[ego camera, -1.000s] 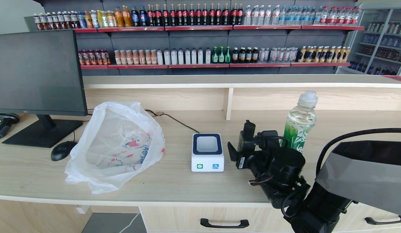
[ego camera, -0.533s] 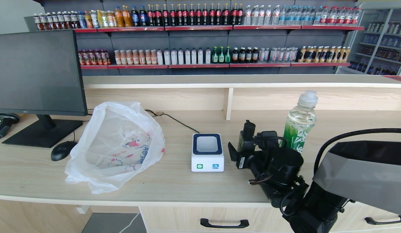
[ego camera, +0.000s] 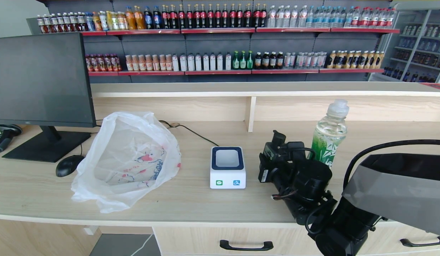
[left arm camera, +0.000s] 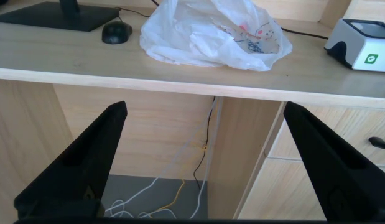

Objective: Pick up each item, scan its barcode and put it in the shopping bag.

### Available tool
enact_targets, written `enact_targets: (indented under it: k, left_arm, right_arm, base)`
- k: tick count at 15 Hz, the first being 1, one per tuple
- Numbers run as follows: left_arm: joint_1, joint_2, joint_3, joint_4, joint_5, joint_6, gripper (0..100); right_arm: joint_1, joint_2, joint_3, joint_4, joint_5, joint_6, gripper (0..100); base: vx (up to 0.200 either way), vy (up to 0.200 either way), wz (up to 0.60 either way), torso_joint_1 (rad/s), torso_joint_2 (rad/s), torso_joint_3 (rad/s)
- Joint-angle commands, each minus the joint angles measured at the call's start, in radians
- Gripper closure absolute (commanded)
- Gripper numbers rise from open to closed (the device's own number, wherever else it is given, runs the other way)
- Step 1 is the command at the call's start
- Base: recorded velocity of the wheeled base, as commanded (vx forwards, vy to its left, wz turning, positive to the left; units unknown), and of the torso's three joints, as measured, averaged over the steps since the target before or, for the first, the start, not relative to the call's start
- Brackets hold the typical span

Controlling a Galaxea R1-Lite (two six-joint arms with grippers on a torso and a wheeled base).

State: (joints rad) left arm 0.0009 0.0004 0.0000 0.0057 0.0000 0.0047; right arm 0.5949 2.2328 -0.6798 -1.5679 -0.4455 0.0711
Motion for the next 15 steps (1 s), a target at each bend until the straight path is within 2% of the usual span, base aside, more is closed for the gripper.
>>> enact_targets:
  k: [1, 4, 10, 15]
  left_arm:
    - [0.001, 0.000, 0.000, 0.000, 0.000, 0.000, 0]
    - [0.001, 0.001, 0.000, 0.000, 0.000, 0.000, 0]
    - [-0.001, 0.000, 0.000, 0.000, 0.000, 0.000, 0]
    - [0.001, 0.000, 0.000, 0.000, 0.000, 0.000, 0]
  right_arm:
    - [0.000, -0.010, -0.001, -0.003, 0.001, -0.002, 100]
    - [0.002, -0.048, 0.016, -0.003, -0.001, -0.001, 100]
    - [0.008, -0.262, 0.160, -0.003, -0.001, 0.009, 100]
    - [0.077, -0.407, 0.267, -0.003, -0.001, 0.035, 100]
  base:
    - [0.000, 0.000, 0.00, 0.000, 0.00, 0.000]
    - [0.000, 0.000, 0.00, 0.000, 0.00, 0.000]
    - [0.000, 0.000, 0.00, 0.000, 0.00, 0.000]
    - [0.000, 0.000, 0.00, 0.000, 0.00, 0.000]
